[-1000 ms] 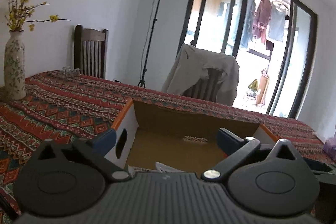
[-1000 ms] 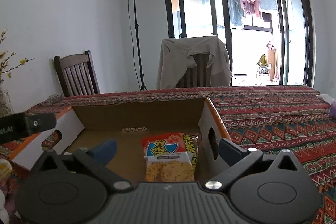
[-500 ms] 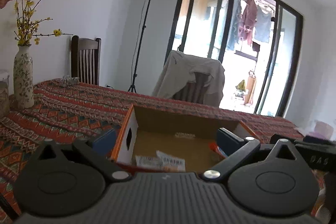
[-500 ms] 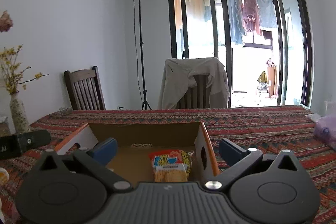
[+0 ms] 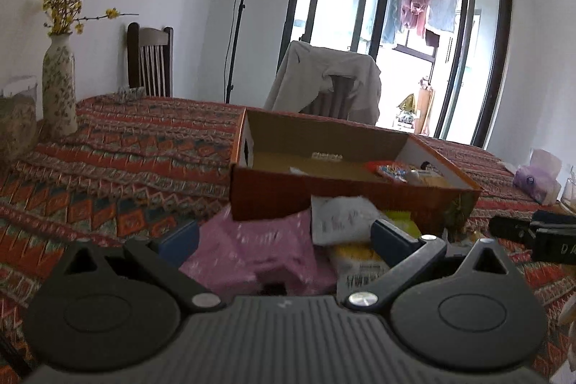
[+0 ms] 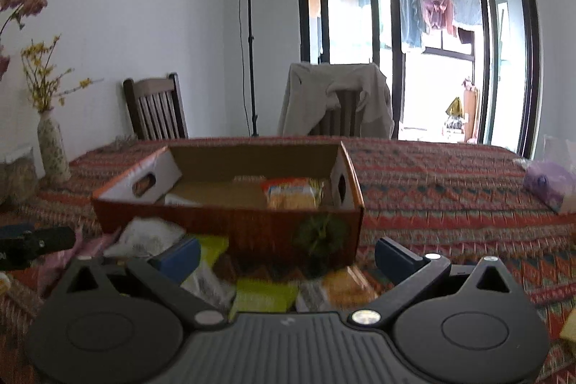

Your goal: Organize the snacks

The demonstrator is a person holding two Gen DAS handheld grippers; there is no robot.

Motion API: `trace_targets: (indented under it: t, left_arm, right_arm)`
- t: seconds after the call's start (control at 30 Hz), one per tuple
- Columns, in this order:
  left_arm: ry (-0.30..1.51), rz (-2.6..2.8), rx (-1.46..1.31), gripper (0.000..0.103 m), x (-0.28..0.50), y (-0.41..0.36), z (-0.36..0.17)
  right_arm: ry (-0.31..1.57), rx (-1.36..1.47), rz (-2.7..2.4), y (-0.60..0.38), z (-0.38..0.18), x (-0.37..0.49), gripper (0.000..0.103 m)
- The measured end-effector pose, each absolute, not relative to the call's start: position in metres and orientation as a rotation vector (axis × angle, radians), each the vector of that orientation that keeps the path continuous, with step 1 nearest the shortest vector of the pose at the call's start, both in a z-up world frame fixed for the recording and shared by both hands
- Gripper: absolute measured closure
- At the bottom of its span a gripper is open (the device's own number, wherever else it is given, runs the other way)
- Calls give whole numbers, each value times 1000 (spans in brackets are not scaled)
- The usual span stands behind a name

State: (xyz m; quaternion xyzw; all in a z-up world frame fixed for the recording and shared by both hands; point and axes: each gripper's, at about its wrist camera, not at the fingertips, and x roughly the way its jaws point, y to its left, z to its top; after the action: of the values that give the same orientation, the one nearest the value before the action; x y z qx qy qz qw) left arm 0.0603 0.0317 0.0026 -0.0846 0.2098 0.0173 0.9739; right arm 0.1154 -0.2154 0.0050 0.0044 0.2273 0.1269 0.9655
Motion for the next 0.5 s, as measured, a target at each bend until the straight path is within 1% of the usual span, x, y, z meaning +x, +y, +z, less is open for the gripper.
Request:
trace_targets:
  t: [0.13, 0.23, 0.3, 0.37, 0.43, 0.5]
  left_arm:
    - [452, 16, -193, 0, 51, 32, -5]
    - [467, 9, -185, 0, 44, 29, -10]
    - [478, 7, -186, 0, 41, 28, -12]
    - [486, 6, -190, 0, 39, 26, -14]
    - [483, 0, -192, 0, 36, 26, -13]
    - [477, -3, -189, 0, 34, 24, -13]
  right_arm:
    - [515, 34, 256, -215, -9, 103, 0]
    - [535, 34, 257, -214, -17, 96, 4]
    - [545, 34, 259, -214, -20, 92, 15]
    - [557, 37, 260, -213, -21, 90, 20]
    - [569, 40, 263, -211, -23, 88, 27]
    - [585, 37, 268, -208, -25, 88, 37]
